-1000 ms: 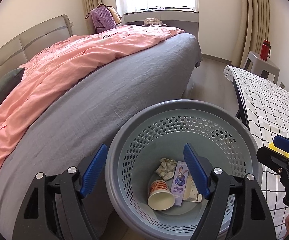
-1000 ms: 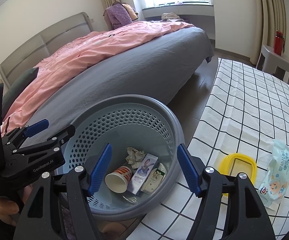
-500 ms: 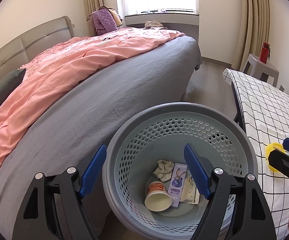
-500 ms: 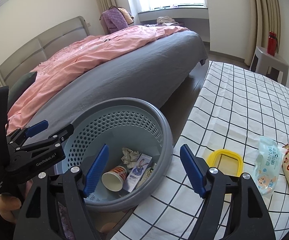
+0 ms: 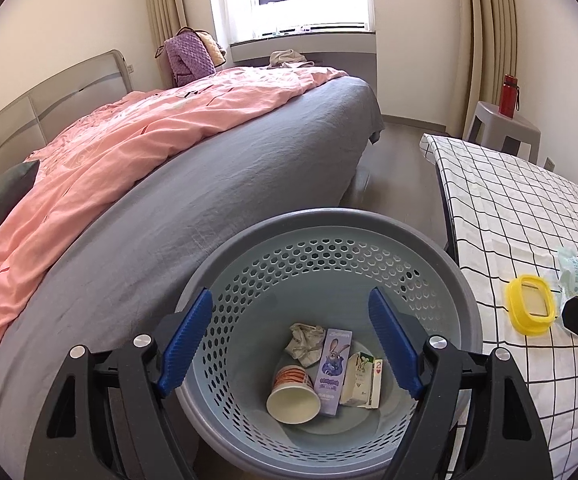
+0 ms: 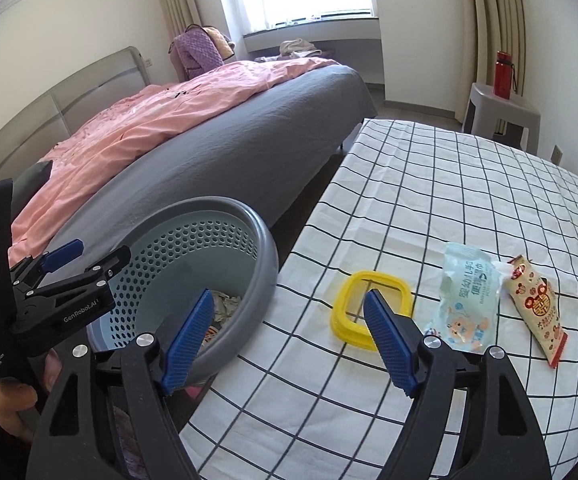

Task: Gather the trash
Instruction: 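Move both grippers back toward the yellow lid and wipes pack, then grasp the blue baby-wipes pack with the right gripper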

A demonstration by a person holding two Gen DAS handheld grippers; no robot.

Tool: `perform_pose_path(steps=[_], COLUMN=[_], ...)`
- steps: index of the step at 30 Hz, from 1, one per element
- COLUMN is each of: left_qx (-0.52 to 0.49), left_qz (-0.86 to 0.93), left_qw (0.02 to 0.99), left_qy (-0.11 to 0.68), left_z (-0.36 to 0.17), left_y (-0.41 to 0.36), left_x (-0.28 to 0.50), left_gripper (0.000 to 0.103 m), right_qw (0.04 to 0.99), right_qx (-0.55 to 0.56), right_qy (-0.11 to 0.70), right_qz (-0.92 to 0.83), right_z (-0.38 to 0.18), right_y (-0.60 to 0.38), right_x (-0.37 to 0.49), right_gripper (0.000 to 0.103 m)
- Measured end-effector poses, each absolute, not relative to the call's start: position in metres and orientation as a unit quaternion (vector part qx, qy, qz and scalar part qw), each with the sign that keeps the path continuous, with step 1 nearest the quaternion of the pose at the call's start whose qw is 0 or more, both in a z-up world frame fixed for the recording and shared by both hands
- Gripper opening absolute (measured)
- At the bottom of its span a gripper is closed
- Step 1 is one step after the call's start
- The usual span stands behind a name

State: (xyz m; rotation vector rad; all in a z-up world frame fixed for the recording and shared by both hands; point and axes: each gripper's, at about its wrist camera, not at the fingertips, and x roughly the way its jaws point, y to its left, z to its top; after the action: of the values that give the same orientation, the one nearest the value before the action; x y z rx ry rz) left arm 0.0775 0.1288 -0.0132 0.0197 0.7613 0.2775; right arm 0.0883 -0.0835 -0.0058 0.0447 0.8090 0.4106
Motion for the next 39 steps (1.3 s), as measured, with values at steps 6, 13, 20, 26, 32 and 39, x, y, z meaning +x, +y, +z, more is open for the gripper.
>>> perform_pose_path(steps=[6, 13, 20, 26, 32, 39], left_qx=[0.018, 0.015, 0.016, 0.015, 0.019, 0.020], left_qz=[0.122, 0.103, 0.086, 0.071, 0.059, 0.049], left_qw=[0.922, 0.926, 0.929, 0.930, 0.931, 0.931], left_qy=[0.368, 0.364, 0.359, 0.359, 0.359, 0.361], left_z=[-0.013, -0.013, -0.011, -0.012, -0.012, -0.013], left_y=[0.111, 0.094, 0.080, 0.073, 0.067, 0.066], left_x=[0.078, 0.077, 0.075, 0.076, 0.075, 0.076], left_gripper=[0.077, 0.077, 0.077, 0.077, 0.077, 0.077], right_qw=[0.903, 0.908, 0.912, 0.906, 0.899, 0.893], right_qx=[0.028, 0.036, 0.027, 0.036, 0.037, 0.027], right_qy=[0.393, 0.395, 0.400, 0.419, 0.435, 0.448], right_qz=[0.170, 0.133, 0.086, 0.045, 0.031, 0.019], right_z=[-0.010, -0.015, -0.025, -0.042, -0.057, -0.072], right_y=[-0.112, -0.140, -0.161, -0.182, -0.185, -0.177], right_x=[0.084, 0.086, 0.093, 0.110, 0.124, 0.139], right_gripper=[0.076, 0.076, 0.076, 0.076, 0.076, 0.076])
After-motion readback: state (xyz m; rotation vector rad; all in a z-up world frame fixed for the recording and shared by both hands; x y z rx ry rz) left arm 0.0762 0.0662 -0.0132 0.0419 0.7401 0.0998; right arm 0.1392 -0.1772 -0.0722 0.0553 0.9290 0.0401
